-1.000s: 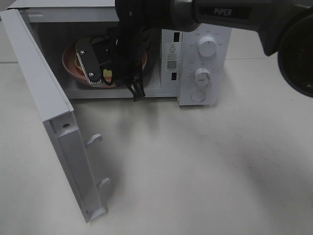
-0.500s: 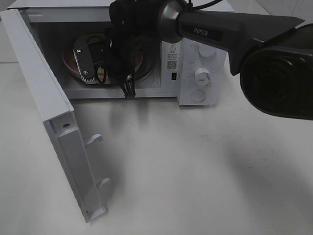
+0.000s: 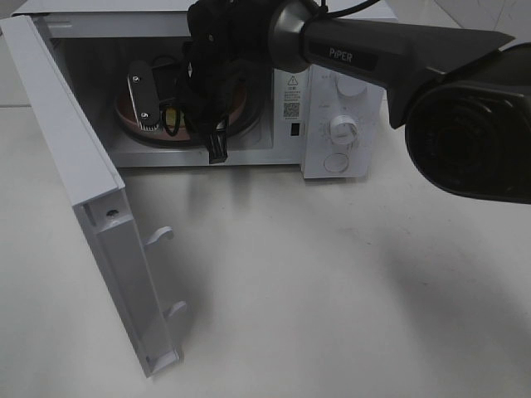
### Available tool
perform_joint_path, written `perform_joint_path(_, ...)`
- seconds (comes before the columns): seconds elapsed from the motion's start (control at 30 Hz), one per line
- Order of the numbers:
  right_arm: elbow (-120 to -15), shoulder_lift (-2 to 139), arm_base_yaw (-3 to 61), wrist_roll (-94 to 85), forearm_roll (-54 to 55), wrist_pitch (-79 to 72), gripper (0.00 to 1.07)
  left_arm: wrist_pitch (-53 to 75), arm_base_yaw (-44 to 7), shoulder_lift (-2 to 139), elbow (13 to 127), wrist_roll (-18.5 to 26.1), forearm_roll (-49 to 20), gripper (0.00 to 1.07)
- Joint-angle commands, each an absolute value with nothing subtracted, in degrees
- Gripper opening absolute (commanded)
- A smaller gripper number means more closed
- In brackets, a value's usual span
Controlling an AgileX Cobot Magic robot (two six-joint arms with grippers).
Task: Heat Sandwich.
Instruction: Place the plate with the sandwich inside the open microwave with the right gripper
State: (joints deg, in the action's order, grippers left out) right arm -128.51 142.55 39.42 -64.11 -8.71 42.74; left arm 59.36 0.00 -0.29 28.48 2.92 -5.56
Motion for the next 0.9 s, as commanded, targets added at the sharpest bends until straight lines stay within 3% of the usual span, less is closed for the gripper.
perform_joint_path(0.03, -128.92, 141.98, 39.25, -61.59, -8.88, 42.63, 0.60, 58.96, -0.23, -1.78, 28.25, 2.75, -5.79, 1.05)
perform_joint_path(0.07, -128.92, 141.98, 39.25, -59.47, -8.88, 42.63, 0.70, 58.96, -0.23, -1.78, 28.25, 2.75, -5.79, 1.05)
perform_joint_path(0.23, -128.46, 141.58, 39.25, -56.49, -8.65, 42.28, 0.86, 58.96, -0.23, -1.78, 28.25, 2.75, -5.79, 1.05)
perform_joint_path(0.47, -123.13, 138.77, 39.25, -56.55, -8.71, 37.53, 0.83, 58.96, -0.23, -1.78, 28.25, 2.75, -5.79, 1.05)
perform_joint_path(0.9, -103.99, 129.14, 39.25, -56.49, -11.34, 24.24, 0.80, 58.96, -0.23, -1.78, 28.25, 2.75, -5.79, 1.05)
